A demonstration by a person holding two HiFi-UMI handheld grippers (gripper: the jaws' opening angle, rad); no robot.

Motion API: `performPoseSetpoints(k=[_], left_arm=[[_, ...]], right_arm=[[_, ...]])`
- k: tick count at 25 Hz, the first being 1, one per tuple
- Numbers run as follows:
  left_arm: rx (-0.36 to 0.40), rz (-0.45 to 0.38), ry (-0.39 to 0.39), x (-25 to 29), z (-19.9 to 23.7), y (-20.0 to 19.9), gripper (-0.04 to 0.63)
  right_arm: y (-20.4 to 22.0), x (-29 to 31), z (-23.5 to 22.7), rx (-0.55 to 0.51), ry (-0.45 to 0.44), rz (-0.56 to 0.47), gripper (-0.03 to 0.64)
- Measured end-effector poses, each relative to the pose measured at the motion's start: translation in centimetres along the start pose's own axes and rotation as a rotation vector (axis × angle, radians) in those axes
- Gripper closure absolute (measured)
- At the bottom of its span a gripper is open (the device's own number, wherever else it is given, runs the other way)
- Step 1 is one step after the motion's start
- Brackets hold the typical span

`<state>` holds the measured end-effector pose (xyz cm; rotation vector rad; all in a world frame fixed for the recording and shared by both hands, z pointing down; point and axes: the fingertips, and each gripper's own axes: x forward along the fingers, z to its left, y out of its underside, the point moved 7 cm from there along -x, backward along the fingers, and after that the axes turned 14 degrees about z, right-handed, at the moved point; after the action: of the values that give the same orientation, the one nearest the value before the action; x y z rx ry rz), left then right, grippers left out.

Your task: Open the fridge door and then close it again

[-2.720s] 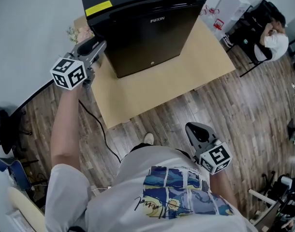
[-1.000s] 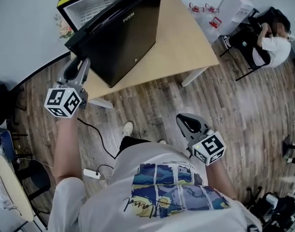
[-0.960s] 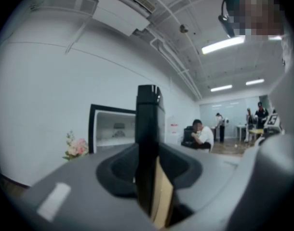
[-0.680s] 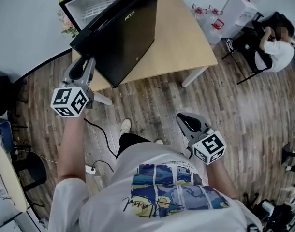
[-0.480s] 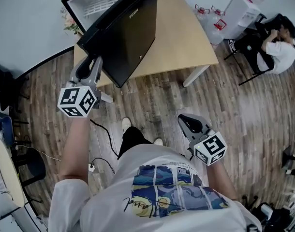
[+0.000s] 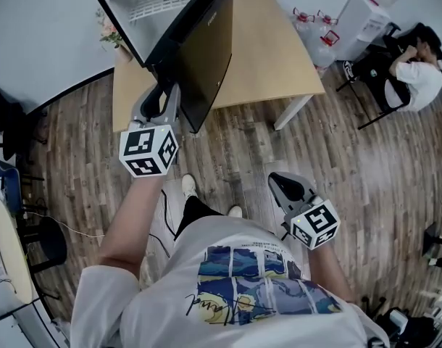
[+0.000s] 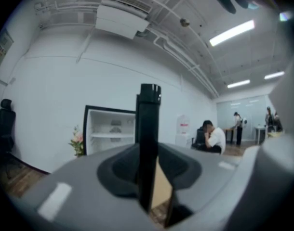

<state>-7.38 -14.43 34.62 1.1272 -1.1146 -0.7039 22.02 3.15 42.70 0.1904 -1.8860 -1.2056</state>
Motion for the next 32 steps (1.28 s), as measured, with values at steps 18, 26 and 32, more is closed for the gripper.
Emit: performPoseSetpoints(k=[18, 26, 32], left_arm=[[-0.037, 0.015, -0.074, 0.9, -10.3, -0.2, 0.474], [-0.030, 0.025, -0.060, 2.0, -15.1, -0.5, 0.474], [-0.016, 0.009, -0.037, 3.0, -18.1, -0.8, 0.476]], right_arm=[[2.5, -2.5, 0.8, 0.017, 0.016, -0.013, 0.597], [3.2, -3.4, 1.0, 0.019, 0.038, -0.009, 0.597], [3.5, -4.2, 1.0, 0.026, 0.057, -0.010, 0.597]])
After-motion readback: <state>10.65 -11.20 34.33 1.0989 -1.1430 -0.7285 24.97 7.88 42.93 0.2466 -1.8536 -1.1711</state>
